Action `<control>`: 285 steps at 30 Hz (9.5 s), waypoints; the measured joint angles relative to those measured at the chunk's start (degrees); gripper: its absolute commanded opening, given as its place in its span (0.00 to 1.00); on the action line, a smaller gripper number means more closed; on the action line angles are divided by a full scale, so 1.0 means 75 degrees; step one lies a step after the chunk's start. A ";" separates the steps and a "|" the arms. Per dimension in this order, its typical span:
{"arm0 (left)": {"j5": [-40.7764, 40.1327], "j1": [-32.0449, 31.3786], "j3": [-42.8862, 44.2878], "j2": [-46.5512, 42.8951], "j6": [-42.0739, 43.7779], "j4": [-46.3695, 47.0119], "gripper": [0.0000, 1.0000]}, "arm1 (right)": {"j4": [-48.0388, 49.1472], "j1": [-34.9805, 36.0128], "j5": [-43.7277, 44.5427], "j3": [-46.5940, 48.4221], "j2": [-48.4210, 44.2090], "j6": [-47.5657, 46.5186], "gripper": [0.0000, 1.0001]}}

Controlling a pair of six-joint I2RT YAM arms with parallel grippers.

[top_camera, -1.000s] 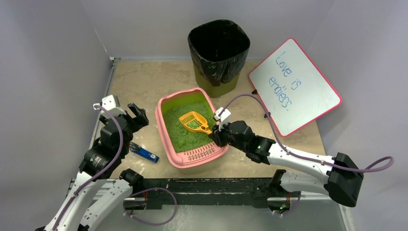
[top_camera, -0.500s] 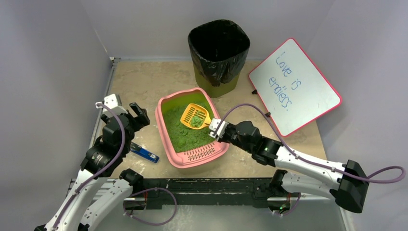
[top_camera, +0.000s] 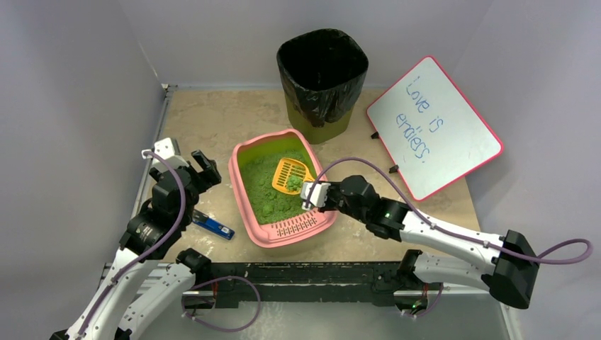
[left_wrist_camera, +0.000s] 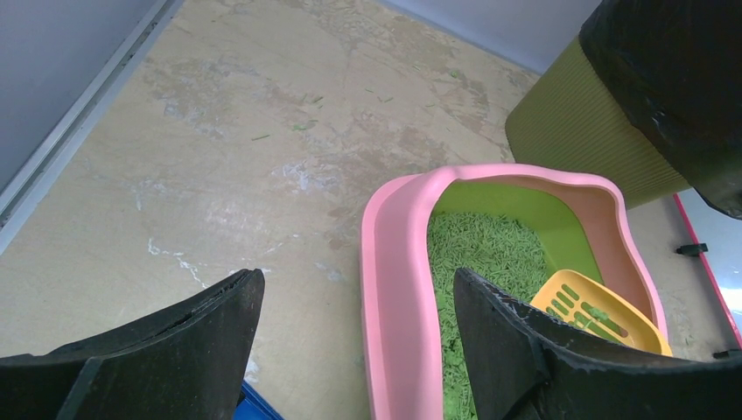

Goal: Clean the litter box

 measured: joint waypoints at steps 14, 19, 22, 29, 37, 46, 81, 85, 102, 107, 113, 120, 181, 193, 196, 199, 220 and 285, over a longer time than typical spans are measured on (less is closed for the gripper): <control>-0.0009 0.0000 0.0000 -0.0029 -0.0003 -0.0003 0.79 | -0.1107 0.0052 -0.0102 0.1268 0.0379 0.3008 0.00; -0.0006 0.0000 0.0000 -0.0038 -0.0003 0.0000 0.79 | -0.1090 0.0052 -0.0128 0.0965 0.0192 0.3483 0.00; -0.0012 0.0000 0.0000 -0.0035 -0.0003 0.0000 0.79 | -0.1081 0.0052 -0.0134 0.0962 0.0044 0.3585 0.00; -0.0061 0.0000 0.0000 -0.0044 -0.0006 -0.0003 0.79 | -0.1189 0.0052 0.0020 0.0968 -0.0117 0.3611 0.00; -0.0087 0.0000 0.0000 0.0248 -0.0006 -0.0006 0.78 | -0.2066 0.0052 0.0286 0.1212 -0.0187 0.3203 0.00; -0.0146 0.0000 0.0000 0.0277 -0.0006 -0.0029 0.78 | -0.3177 0.0052 0.0682 0.2407 -0.0195 0.2646 0.00; -0.0152 0.0000 0.0000 0.0143 -0.0003 -0.0061 0.79 | -0.5595 -0.0976 0.0799 0.7857 0.2209 0.3914 0.00; -0.0119 0.0000 0.0000 0.0207 0.0000 -0.0061 0.79 | -0.5668 -0.1422 0.0612 0.8472 0.2512 0.3888 0.00; 0.0143 0.0000 0.0000 0.0379 0.0172 -0.0055 0.80 | -0.6073 -0.3194 0.0041 1.0998 0.4491 0.2809 0.00; 0.0143 0.0000 0.0000 0.0274 0.0175 -0.0055 0.80 | -0.6111 -0.3471 0.0067 1.1517 0.5059 0.2162 0.00; 0.0149 0.0000 0.0000 0.0268 0.0178 -0.0055 0.80 | -0.6126 -0.3654 0.0268 1.1948 0.5811 0.1204 0.00; 0.0169 0.0000 0.0000 0.0216 0.0178 -0.0055 0.80 | -0.6091 -0.3713 0.0533 1.1946 0.6309 -0.0163 0.00; 0.0181 0.0000 -0.0003 -0.0017 0.0181 -0.0052 0.80 | -0.3483 -0.3768 0.1268 0.9445 0.5286 -0.7953 0.00; 0.0178 0.0000 0.0000 -0.0026 0.0181 -0.0052 0.80 | -0.2926 -0.3751 0.1253 0.8804 0.5059 -0.8513 0.00; 0.0178 0.0000 -0.0003 -0.0026 0.0181 -0.0052 0.80 | -0.2667 -0.3748 0.1241 0.8746 0.4937 -0.8705 0.00; 0.0178 0.0000 0.0000 -0.0026 0.0181 -0.0052 0.80 | -0.2413 -0.3748 0.1020 0.8411 0.4683 -0.8929 0.00; 0.0178 0.0000 -0.0003 -0.0093 0.0178 -0.0052 0.80 | -0.1513 -0.3748 0.0411 0.6988 0.4153 -1.0171 0.00; -0.0487 0.0000 -0.0003 0.0519 -0.0050 -0.0242 0.71 | -0.5796 -0.2055 -0.1614 0.5718 0.0172 0.6079 0.00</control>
